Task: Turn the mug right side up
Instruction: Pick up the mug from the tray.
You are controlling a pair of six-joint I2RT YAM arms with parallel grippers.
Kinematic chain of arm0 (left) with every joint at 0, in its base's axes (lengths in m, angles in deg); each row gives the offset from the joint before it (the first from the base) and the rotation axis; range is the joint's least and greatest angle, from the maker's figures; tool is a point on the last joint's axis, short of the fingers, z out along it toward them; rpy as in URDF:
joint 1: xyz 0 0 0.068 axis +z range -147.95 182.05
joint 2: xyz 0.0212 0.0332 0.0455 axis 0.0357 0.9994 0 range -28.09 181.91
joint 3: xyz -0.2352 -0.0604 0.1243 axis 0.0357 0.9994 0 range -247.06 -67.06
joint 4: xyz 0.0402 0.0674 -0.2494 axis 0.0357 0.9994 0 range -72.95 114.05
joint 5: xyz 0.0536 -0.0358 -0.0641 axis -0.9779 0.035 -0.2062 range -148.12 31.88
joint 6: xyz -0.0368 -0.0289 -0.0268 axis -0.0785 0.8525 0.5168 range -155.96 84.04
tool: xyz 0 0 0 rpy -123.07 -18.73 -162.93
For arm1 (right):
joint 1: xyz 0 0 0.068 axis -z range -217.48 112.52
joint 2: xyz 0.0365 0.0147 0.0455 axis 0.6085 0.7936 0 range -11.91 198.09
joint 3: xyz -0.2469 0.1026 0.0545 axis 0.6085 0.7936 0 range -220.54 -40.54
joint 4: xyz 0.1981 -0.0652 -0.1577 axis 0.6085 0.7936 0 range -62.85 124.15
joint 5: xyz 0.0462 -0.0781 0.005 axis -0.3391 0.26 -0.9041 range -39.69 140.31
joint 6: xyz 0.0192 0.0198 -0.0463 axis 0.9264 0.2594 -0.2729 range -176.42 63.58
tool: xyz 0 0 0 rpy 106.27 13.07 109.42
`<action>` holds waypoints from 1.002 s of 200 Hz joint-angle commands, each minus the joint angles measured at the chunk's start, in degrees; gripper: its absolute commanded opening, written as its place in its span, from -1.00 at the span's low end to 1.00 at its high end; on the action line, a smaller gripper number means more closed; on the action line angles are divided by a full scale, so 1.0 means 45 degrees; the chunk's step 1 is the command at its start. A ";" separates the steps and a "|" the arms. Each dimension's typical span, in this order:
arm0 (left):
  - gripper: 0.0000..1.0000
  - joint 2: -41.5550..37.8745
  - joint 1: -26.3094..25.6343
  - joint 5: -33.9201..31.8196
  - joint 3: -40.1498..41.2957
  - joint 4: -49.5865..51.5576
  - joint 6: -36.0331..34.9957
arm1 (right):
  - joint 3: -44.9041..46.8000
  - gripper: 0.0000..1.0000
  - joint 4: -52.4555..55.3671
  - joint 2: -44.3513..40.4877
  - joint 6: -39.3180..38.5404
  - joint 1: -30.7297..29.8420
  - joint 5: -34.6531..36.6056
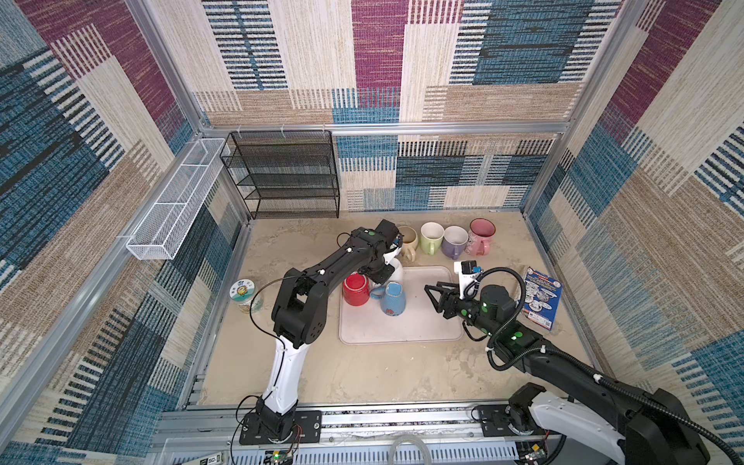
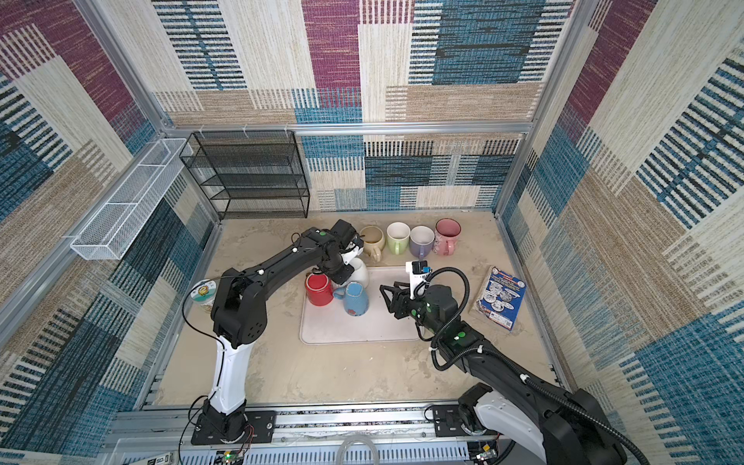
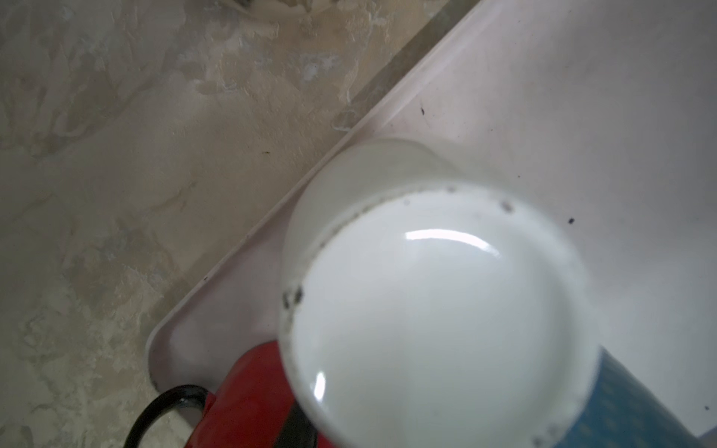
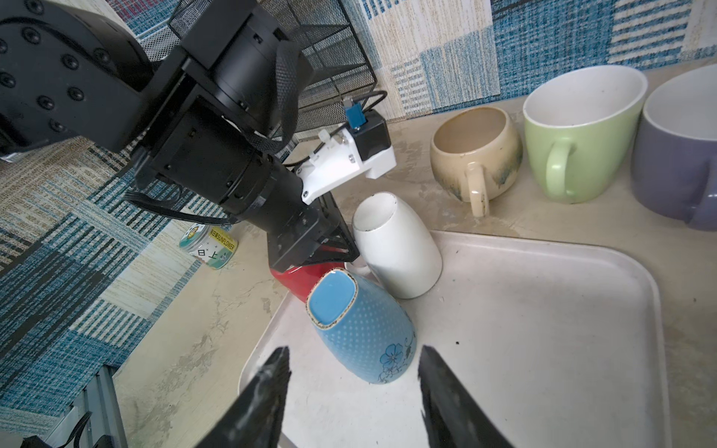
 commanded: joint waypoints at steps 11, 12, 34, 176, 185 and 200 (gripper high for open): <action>-0.47 0.0031 -0.0089 0.0046 -0.0142 -0.0309 -0.0070 | 0.0014 0.13 -0.0374 -0.0012 0.0094 -0.0007 -0.0150; -0.47 0.0033 -0.0090 0.0052 -0.0152 -0.0315 -0.0070 | 0.0010 0.13 -0.0374 -0.0016 0.0099 -0.0003 -0.0157; -0.47 0.0151 -0.0135 0.0175 -0.0230 -0.0311 -0.0080 | 0.0007 0.13 -0.0374 -0.0022 0.0090 0.0019 -0.0145; -0.46 0.0442 -0.0315 0.0603 -0.0475 -0.0317 -0.0089 | 0.0029 0.12 -0.0326 -0.0092 0.0078 0.0019 -0.0089; -0.52 0.0426 -0.0351 0.0619 -0.0494 -0.0319 -0.0090 | 0.0031 0.12 -0.0317 -0.0110 0.0066 0.0020 -0.0070; -0.59 0.0404 -0.0420 0.0624 -0.0494 -0.0337 -0.0090 | 0.0026 0.12 -0.0301 -0.0123 0.0059 0.0014 -0.0055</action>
